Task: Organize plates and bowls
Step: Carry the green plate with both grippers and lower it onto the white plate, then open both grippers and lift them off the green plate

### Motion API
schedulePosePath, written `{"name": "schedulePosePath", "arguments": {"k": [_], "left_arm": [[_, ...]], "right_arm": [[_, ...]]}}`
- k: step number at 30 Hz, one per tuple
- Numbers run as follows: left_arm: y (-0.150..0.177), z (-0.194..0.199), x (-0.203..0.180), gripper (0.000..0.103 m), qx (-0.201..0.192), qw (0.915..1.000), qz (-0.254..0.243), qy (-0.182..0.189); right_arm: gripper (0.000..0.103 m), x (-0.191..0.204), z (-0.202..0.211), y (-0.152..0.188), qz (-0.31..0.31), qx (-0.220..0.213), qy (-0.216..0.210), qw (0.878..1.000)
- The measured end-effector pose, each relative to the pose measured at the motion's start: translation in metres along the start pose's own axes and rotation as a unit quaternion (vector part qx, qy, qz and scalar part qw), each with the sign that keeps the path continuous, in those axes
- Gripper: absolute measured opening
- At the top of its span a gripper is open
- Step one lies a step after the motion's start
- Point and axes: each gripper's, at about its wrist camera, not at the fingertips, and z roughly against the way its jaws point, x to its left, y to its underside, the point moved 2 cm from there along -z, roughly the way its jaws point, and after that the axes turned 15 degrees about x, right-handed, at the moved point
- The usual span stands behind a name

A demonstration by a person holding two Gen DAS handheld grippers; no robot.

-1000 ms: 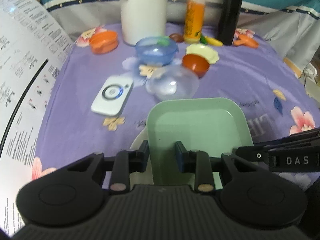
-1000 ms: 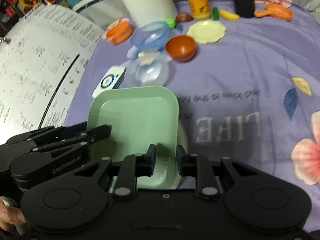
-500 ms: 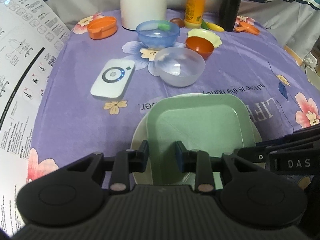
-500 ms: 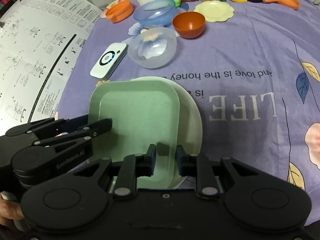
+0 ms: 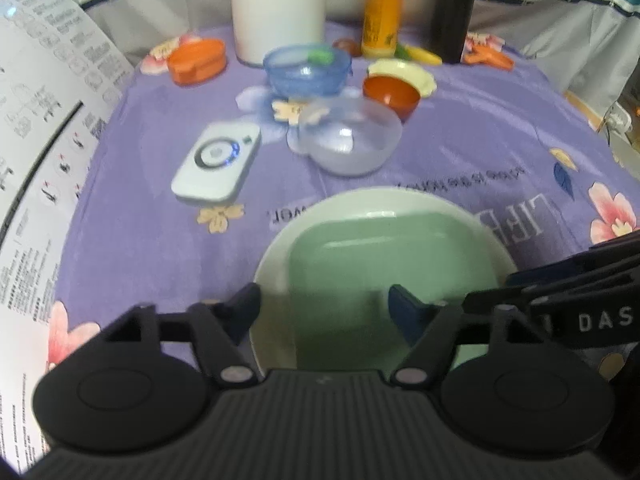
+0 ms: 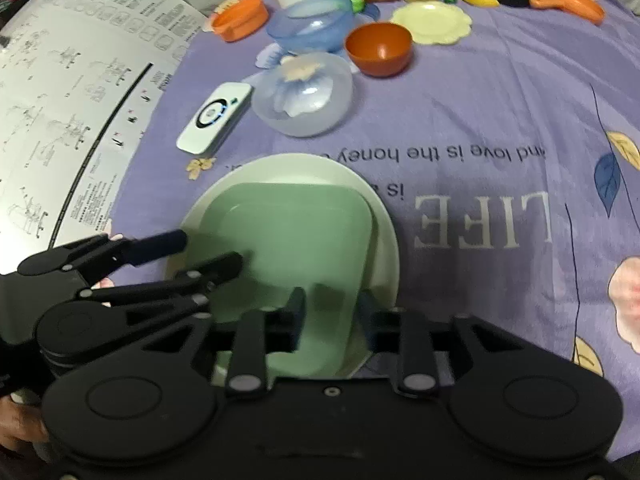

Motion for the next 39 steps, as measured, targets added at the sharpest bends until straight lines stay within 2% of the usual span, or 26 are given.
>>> {"name": "schedulePosePath", "arguments": {"k": [1,3,4,5,9,17,22,27,31,39], "left_arm": [[0.000,0.002,0.001,0.075,-0.006,1.0000,0.001,-0.001],[-0.001,0.007,0.004,0.088,-0.016,0.9998,0.010,0.003],[-0.001,0.009,0.006,0.090,-0.021,0.9997,0.013,0.005],[-0.002,0.012,0.007,0.092,-0.026,0.9995,0.016,0.007],[-0.004,0.019,0.008,0.095,-0.041,0.9989,0.022,0.006],[-0.012,0.023,0.002,0.096,-0.047,0.9987,0.021,0.007],[-0.028,0.029,-0.003,0.096,-0.064,0.9978,0.015,0.006],[-0.059,0.035,-0.012,0.096,-0.083,0.9965,0.000,0.003],[-0.091,0.036,-0.023,0.096,-0.096,0.9952,-0.009,0.017],[-0.154,0.019,-0.065,0.096,-0.096,0.9940,-0.048,0.023]], "right_arm": [[0.052,0.000,0.003,0.000,0.005,-0.008,0.001,1.000],[0.068,0.000,0.010,0.001,0.011,-0.022,0.006,1.000],[0.076,-0.001,0.013,0.001,0.013,-0.030,0.012,0.999],[0.079,-0.002,0.016,0.002,0.014,-0.037,0.014,0.999],[0.080,-0.007,0.025,0.001,0.016,-0.054,0.019,0.998],[0.080,-0.021,0.033,-0.002,0.002,-0.070,0.024,0.997],[0.080,-0.036,0.039,-0.006,-0.015,-0.082,0.030,0.996],[0.080,-0.059,0.055,-0.017,-0.038,-0.110,0.038,0.992],[0.080,-0.088,0.069,-0.033,-0.066,-0.133,0.041,0.988],[0.079,-0.142,0.083,-0.072,-0.117,-0.161,0.028,0.980]]}}
